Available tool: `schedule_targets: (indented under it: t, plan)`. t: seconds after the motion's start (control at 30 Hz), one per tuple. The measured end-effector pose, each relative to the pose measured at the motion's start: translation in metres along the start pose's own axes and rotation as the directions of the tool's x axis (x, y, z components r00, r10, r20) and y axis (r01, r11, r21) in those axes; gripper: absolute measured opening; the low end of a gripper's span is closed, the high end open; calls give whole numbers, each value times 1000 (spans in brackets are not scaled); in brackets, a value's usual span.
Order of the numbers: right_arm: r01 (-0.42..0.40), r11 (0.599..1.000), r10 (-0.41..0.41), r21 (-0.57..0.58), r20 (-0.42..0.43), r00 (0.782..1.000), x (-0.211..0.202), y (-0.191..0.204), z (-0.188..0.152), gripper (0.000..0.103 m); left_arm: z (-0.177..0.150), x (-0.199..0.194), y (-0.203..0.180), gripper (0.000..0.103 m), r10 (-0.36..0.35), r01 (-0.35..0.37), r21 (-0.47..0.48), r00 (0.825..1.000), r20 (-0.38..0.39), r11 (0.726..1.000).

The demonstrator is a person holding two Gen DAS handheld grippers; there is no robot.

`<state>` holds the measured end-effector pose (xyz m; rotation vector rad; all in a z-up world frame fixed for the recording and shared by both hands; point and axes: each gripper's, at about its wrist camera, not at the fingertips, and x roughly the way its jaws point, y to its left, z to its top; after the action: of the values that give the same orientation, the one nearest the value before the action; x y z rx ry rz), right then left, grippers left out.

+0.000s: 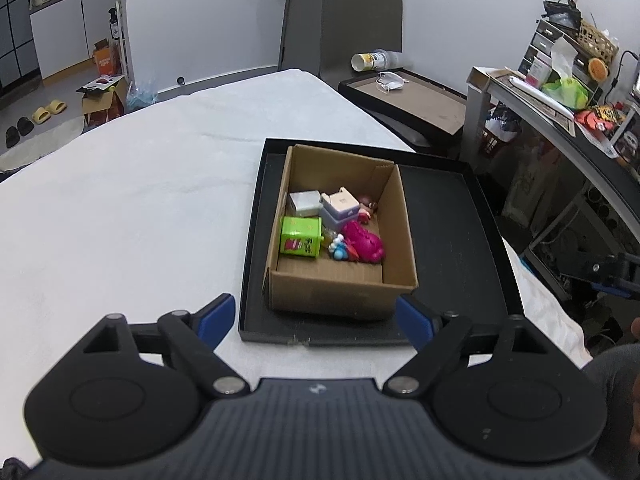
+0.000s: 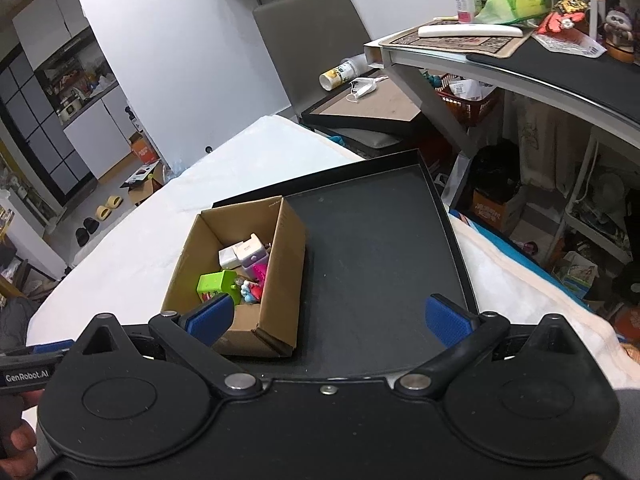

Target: Organize rigid objects

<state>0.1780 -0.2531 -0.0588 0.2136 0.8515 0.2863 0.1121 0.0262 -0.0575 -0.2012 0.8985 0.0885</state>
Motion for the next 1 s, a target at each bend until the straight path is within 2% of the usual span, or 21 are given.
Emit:
schedule_targets:
  t: [0.5,1.0]
  plan:
    - [-17,998,19,-62,24,1000,-47,19,-23,103,-25,-47,-5,91,0,-1,30,998,57,1000]
    - [-34,995,42,-94,83,996,-87,32,-37,103,-46,-90,-7,92,-34,26,61,990,138,998]
